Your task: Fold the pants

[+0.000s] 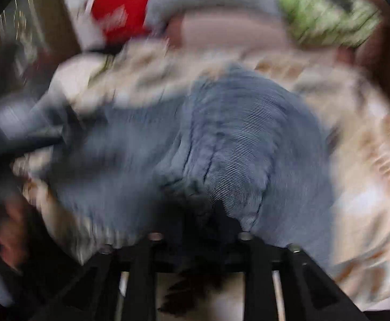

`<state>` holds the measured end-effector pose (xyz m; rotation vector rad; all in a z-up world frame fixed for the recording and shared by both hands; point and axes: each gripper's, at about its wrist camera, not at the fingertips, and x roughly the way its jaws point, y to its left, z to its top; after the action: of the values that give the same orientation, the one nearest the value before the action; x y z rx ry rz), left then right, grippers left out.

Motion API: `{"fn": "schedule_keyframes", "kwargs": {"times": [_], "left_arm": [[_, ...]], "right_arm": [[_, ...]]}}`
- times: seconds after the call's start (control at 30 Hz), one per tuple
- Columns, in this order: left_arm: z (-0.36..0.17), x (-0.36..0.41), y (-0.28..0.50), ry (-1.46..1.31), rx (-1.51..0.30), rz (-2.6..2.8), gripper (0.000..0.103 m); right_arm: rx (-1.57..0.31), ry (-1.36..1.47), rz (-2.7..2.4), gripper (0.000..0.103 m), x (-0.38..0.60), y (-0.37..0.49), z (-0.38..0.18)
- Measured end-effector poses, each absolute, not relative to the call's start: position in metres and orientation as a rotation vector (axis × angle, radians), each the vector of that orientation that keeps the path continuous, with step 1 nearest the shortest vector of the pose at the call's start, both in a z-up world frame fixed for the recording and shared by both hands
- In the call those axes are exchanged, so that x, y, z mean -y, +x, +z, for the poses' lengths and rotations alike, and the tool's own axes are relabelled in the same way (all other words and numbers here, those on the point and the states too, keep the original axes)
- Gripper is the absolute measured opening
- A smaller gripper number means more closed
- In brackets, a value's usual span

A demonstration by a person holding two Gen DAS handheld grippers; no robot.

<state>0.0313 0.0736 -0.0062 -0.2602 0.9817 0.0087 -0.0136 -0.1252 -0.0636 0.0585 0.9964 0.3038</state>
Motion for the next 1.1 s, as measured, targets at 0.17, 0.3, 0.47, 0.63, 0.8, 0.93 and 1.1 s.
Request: {"fn": "schedule_keyframes", "kwargs": {"times": [0.17, 0.3, 0.47, 0.63, 0.8, 0.93, 1.1], "left_arm": [[0.001, -0.052, 0.035, -0.261, -0.983, -0.053, 0.102], [0.012, 0.004, 0.035, -0.193, -0.964, -0.193, 0.102], [-0.023, 0.071, 0.035, 0.033, -1.015, -0.222, 0.103], [-0.078, 0.086, 0.03, 0.145, -1.09, -0.194, 0.103], [-0.078, 0.086, 0.032, 0.15, -1.097, -0.201, 0.103], [-0.078, 0.085, 0.03, 0.149, -1.078, -0.205, 0.103], [-0.08, 0.086, 0.029, 0.145, -1.068, -0.208, 0.103]], "right_arm": [[-0.918, 0.149, 0.396, 0.079, 0.137, -0.038, -0.053], [-0.904, 0.387, 0.38, 0.079, 0.185, -0.053, -0.048], [-0.853, 0.695, 0.239, 0.079, 0.28, -0.065, -0.046], [-0.833, 0.887, 0.339, 0.079, 0.322, -0.026, -0.039], [-0.978, 0.98, 0.595, 0.079, 0.293, 0.063, -0.061], [-1.079, 0.898, 0.464, 0.079, 0.286, 0.119, -0.107], [-1.0, 0.947, 0.47, 0.077, 0.296, 0.107, -0.098]]}}
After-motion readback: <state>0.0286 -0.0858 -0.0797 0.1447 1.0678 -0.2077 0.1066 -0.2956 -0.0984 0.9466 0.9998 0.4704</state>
